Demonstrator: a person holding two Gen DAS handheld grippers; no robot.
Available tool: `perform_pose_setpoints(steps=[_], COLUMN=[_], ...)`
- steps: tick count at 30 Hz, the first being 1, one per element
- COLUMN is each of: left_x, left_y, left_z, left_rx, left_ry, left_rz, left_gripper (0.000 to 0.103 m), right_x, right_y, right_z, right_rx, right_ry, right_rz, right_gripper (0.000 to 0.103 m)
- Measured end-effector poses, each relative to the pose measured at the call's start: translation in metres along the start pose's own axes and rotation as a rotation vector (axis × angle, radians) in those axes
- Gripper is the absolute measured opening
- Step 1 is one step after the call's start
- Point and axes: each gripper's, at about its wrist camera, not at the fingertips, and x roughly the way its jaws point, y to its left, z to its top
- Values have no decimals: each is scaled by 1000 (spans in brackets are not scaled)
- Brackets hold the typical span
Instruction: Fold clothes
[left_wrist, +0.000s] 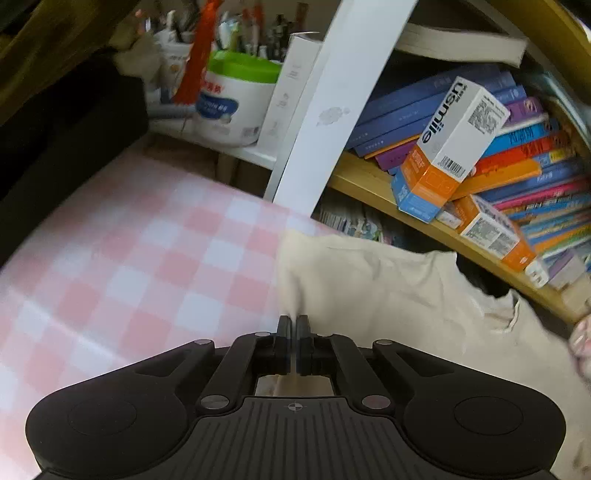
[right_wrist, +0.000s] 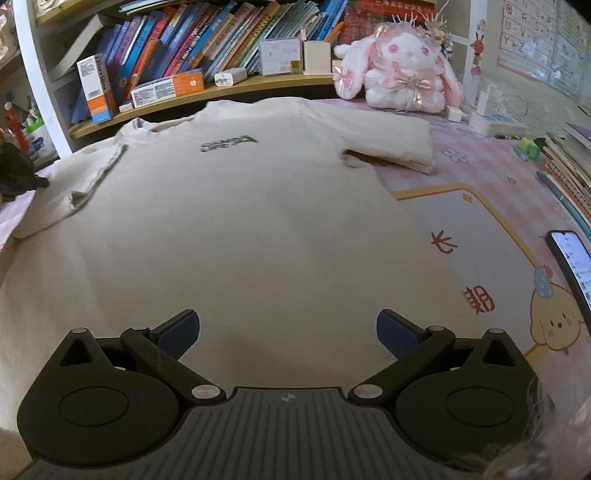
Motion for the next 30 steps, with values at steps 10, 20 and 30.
perform_pose_setpoints(steps=[10, 20, 30], left_x=[-7, -106, -193], left_y=[9, 24, -14], left_z=[-3, -82, -178], left_rx=[-29, -61, -38], left_ry=[13, -8, -38], left_rz=[-5, 59, 97], left_gripper=[17, 52, 70], right_x=[0, 3, 11], right_y=[-4, -17, -32], right_z=[0, 13, 17], right_rx=[-22, -62, -133], right_ry=[-8, -38, -21], right_rz=[-27, 58, 180], right_gripper=[103, 103, 103])
